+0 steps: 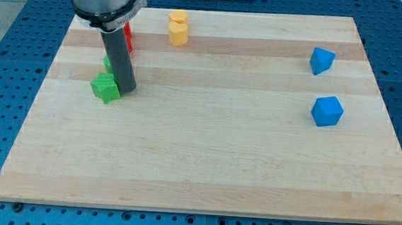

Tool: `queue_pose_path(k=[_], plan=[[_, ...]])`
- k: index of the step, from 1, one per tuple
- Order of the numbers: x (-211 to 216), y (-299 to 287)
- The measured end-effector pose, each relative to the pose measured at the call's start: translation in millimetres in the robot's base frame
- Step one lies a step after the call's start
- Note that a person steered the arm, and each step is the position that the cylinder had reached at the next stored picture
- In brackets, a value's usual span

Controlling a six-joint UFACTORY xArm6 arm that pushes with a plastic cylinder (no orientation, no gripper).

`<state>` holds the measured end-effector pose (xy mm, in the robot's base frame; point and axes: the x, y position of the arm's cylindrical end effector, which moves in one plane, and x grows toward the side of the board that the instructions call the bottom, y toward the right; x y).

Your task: Adjust the green circle between the red star and green star

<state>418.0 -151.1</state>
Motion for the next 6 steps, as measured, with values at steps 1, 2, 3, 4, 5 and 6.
queue_pose_path(k=[1,2,3,4,5,6], plan=[[-12.7,13.5],[-33.8,18.9],[-36.9,10.1],[-36.9,-3.1],[-36.9,-6.7],[-36.9,7.0]])
